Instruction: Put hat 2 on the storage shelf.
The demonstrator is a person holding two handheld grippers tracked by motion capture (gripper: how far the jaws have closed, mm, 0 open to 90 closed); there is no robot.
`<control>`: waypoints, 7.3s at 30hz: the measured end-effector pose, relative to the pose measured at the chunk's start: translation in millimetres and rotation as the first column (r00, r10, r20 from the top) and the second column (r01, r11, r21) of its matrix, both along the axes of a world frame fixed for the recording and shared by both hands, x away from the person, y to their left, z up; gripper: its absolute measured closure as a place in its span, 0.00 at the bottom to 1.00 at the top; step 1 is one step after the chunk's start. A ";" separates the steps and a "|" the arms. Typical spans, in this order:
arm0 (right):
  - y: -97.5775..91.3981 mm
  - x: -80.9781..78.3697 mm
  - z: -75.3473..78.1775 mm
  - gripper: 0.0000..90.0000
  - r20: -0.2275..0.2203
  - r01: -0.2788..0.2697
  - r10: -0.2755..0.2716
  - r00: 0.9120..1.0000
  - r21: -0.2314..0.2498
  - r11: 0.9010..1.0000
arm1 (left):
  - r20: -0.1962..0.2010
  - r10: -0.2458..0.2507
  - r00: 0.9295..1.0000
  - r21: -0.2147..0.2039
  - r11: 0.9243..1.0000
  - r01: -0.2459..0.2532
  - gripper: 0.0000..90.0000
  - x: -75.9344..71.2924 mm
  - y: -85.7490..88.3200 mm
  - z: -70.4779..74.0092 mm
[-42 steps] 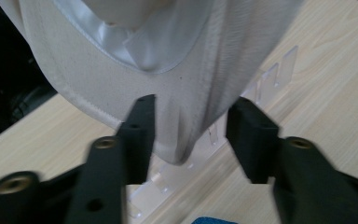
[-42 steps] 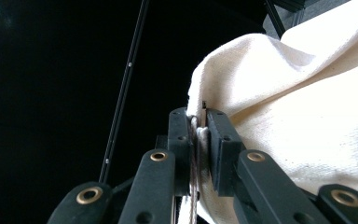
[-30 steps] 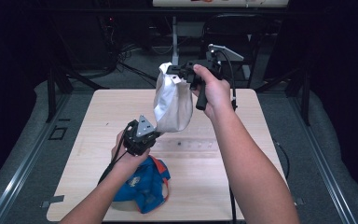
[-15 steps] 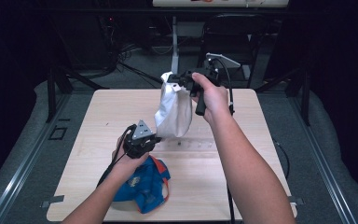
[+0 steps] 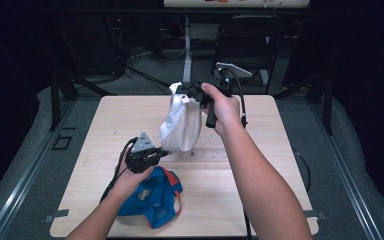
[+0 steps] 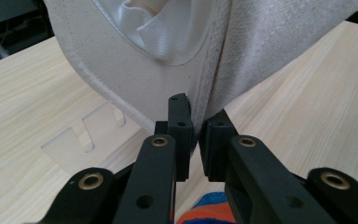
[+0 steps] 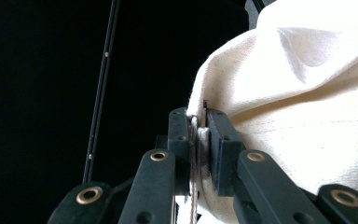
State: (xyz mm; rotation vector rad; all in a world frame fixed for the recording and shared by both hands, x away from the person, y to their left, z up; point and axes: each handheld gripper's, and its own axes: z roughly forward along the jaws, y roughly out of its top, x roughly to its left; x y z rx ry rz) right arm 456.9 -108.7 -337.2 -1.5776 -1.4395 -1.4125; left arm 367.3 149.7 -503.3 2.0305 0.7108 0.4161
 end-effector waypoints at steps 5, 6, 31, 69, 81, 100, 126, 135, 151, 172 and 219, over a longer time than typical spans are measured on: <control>6.3 -1.6 -1.3 0.90 0.002 -0.015 0.015 1.000 -0.013 1.000 | -0.008 0.000 1.000 0.004 1.000 0.000 0.94 0.3 3.1 -3.4; 7.2 -1.7 -1.8 0.90 -0.005 -0.017 0.017 1.000 -0.007 1.000 | -0.005 0.002 1.000 0.002 1.000 -0.002 0.94 0.1 3.7 -4.3; 4.2 -8.2 -41.6 0.85 -0.026 -0.039 0.036 0.999 -0.127 0.991 | -0.066 0.132 0.989 0.044 0.991 -0.129 0.94 -11.1 2.5 -30.2; -74.0 -149.1 -128.2 0.57 0.411 0.144 0.072 0.909 -0.472 0.869 | -0.094 0.363 0.927 0.012 0.931 -0.364 0.66 -92.8 130.4 -27.2; -52.0 -163.9 -173.0 0.44 0.370 0.123 0.028 0.929 -0.378 0.918 | -0.117 0.409 0.905 0.026 0.912 -0.409 0.68 -90.0 139.2 -37.1; 15.7 -165.2 -196.8 0.72 0.309 -0.026 0.256 0.916 -0.591 0.806 | -0.143 0.393 0.908 0.028 0.919 -0.393 0.64 -88.8 142.2 -42.8; 34.4 -149.1 -241.5 0.66 0.168 -0.173 0.281 0.945 -0.474 0.863 | -0.138 0.318 0.938 0.077 0.948 -0.310 0.63 -88.3 126.9 -50.8; 31.9 -153.6 -248.4 0.66 0.124 -0.230 0.311 0.942 -0.436 0.870 | -0.137 0.293 0.946 0.109 0.954 -0.279 0.63 -87.7 118.0 -55.6; 31.6 -159.6 -241.1 0.86 0.099 -0.259 0.317 0.943 -0.378 0.889 | -0.128 0.303 0.944 0.125 0.950 -0.287 0.63 -87.5 117.1 -56.5; 28.1 -149.7 -209.7 0.87 0.073 -0.181 0.232 0.970 -0.419 0.890 | -0.139 0.302 0.943 0.141 0.949 -0.283 0.64 -85.5 118.0 -58.9; 5.6 -115.7 -100.5 0.87 -0.054 -0.309 0.315 0.948 -0.410 0.858 | -0.116 0.323 0.939 0.116 0.943 -0.311 0.64 -87.3 124.0 -53.2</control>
